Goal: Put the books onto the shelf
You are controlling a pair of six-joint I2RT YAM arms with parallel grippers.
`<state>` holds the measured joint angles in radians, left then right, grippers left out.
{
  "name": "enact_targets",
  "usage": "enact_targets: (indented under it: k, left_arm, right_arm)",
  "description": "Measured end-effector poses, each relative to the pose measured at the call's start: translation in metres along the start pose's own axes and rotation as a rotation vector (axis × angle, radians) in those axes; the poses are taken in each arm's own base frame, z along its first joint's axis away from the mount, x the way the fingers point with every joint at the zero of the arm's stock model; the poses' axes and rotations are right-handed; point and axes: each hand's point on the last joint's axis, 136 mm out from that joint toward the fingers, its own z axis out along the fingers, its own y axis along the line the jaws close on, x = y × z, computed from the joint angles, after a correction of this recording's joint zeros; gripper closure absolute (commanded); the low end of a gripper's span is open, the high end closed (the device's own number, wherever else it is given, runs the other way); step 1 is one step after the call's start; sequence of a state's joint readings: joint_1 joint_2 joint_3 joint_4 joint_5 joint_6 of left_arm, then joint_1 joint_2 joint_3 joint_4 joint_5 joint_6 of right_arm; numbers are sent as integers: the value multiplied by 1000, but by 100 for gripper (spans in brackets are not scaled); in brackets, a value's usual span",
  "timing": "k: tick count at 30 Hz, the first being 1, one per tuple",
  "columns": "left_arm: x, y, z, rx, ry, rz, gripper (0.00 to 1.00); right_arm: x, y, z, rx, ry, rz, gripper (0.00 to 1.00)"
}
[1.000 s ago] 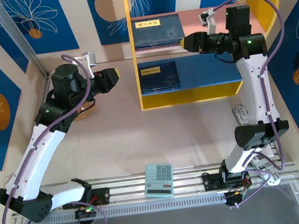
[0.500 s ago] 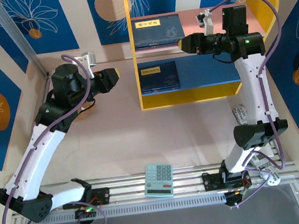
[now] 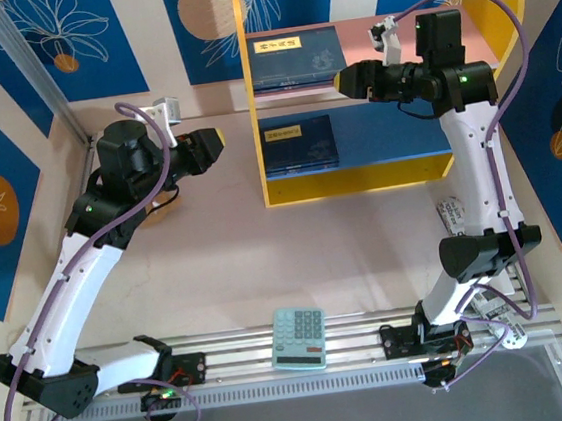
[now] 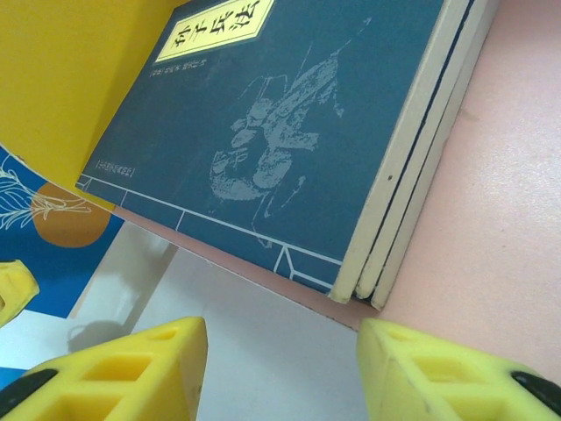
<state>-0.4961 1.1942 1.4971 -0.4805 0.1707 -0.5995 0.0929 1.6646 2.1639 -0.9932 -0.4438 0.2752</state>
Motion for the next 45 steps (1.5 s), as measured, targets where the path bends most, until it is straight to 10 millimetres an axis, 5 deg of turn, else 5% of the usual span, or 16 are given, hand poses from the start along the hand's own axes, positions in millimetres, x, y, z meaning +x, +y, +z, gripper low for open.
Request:
enact_targets:
  k: [11, 21, 32, 45]
  left_arm:
    - [0, 0, 0, 0, -1, 0, 61]
    - [0, 0, 0, 0, -1, 0, 61]
    - [1, -3, 0, 7, 3, 2, 61]
    - [1, -5, -5, 13, 0, 4, 61]
  right_arm:
    - [-2, -1, -6, 44, -21, -29, 49]
    - [1, 27, -28, 35, -55, -96, 49]
    - [20, 65, -7, -26, 4, -155, 49]
    - [19, 96, 30, -76, 35, -212, 49]
